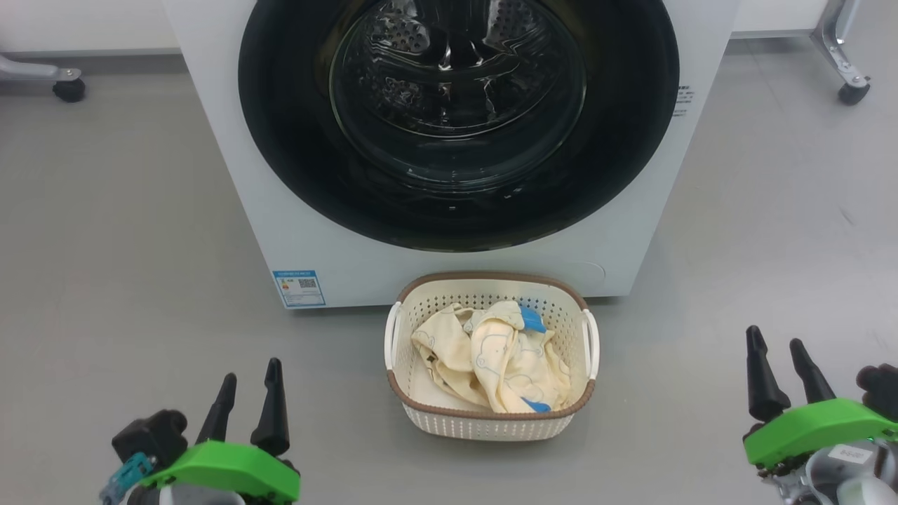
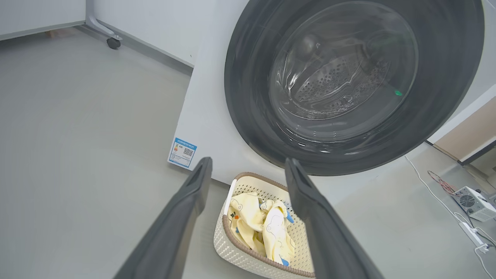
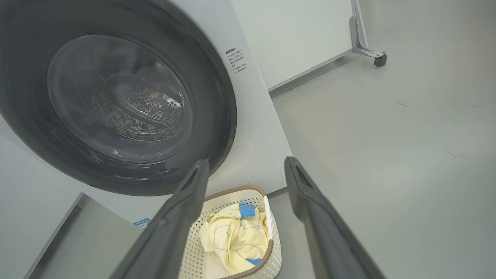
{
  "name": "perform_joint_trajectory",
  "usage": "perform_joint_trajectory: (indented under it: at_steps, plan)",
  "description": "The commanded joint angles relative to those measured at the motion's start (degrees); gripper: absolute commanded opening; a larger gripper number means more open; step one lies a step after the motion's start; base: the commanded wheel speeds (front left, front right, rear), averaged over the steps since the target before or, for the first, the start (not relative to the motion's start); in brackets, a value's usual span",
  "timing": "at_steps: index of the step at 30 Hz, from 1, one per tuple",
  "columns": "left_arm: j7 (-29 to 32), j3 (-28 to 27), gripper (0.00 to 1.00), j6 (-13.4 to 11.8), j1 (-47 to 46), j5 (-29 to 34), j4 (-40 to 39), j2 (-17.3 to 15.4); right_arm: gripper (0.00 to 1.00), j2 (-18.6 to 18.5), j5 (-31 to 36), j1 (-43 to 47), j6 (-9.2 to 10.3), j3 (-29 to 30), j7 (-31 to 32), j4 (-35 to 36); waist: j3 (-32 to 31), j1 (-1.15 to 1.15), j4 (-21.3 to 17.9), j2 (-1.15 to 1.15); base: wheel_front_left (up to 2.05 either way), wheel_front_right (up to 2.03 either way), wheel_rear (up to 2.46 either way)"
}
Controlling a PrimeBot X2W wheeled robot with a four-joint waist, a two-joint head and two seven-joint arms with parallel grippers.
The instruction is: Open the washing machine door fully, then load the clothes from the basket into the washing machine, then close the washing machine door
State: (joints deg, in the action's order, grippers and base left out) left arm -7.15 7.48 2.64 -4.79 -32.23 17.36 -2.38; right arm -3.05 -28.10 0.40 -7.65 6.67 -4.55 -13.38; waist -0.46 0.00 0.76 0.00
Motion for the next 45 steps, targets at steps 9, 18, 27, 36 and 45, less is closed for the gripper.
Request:
perform_joint_trajectory:
  at_steps: [9, 18, 27, 36, 45]
  plan:
    - [-2.45, 0.49, 1.00, -0.54, -4.29, 7.33, -0.84, -1.08, 1.00, -0.84, 7.90, -2.44, 0.12, -2.28, -1.96, 2.81, -0.11, 0.00, 0.25, 0.00, 0.00, 0.00, 0.00]
    - [-3.97, 1.78, 1.00, -0.86, -5.25, 13.27, 0.29, -1.16, 1.00, -0.96, 14.52, -2.32, 0.13, -3.08, -2.88, 3.49, -0.03, 0.00, 0.34, 0.00, 0.00, 0.00, 0.00]
    - [-5.65, 2.80, 1.00, -2.08, -6.31, 19.65, 1.61, -1.14, 1.00, -1.22, 21.85, -2.28, 0.15, -3.73, -4.09, 4.54, 0.01, 0.00, 0.39, 0.00, 0.00, 0.00, 0.00]
    - [-7.01, 3.42, 1.00, -3.23, -7.38, 24.34, 2.76, -1.05, 1.00, -1.19, 27.94, -2.14, 0.16, -3.93, -5.14, 5.50, 0.22, 0.00, 0.54, 0.00, 0.00, 0.00, 0.00]
    - [-7.85, 3.53, 1.00, -4.58, -8.43, 27.57, 3.96, -1.00, 1.00, -1.06, 31.60, -2.07, 0.16, -3.91, -6.03, 5.95, 0.51, 0.00, 0.72, 0.00, 0.00, 0.00, 0.00]
